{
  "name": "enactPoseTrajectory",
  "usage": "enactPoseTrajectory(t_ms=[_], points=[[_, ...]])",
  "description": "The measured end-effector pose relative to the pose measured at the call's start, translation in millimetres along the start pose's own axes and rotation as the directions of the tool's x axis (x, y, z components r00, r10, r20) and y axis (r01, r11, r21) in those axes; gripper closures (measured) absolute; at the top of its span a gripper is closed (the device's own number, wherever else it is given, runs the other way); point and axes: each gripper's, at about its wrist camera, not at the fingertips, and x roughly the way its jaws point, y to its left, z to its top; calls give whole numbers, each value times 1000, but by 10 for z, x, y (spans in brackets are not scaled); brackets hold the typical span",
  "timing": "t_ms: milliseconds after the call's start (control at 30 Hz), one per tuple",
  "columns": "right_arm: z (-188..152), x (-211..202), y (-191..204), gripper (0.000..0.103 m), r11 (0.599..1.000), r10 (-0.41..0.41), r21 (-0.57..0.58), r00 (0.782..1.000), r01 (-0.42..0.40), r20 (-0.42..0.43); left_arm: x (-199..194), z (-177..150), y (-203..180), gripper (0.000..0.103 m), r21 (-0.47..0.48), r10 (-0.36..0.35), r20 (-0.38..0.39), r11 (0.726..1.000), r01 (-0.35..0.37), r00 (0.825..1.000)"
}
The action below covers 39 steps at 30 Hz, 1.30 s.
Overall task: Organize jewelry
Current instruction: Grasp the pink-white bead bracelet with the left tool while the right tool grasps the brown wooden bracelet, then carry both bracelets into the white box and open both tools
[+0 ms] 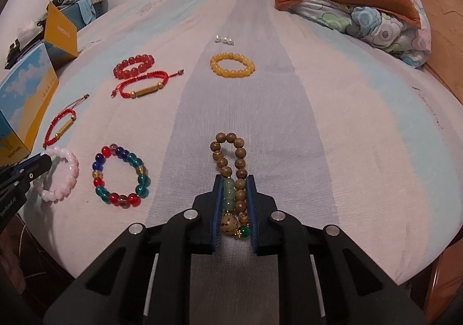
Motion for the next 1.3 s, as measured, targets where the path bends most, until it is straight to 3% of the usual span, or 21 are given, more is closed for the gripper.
enactPoseTrajectory(t_ms=[433, 833, 1300], points=[[177, -441, 35, 88, 1000, 10, -6, 999, -10, 41, -406, 169, -17, 92, -1, -9, 13, 1000, 9, 1000], [562, -706, 185, 88, 999, 30, -21, 997, -29, 69, -687, 588, 83, 92, -15, -4, 13, 1000, 4, 1000], [1086, -884, 749, 88, 992, 90, -94, 992, -81, 88, -1135, 1180, 394, 92, -40, 9, 60, 999, -6, 998]])
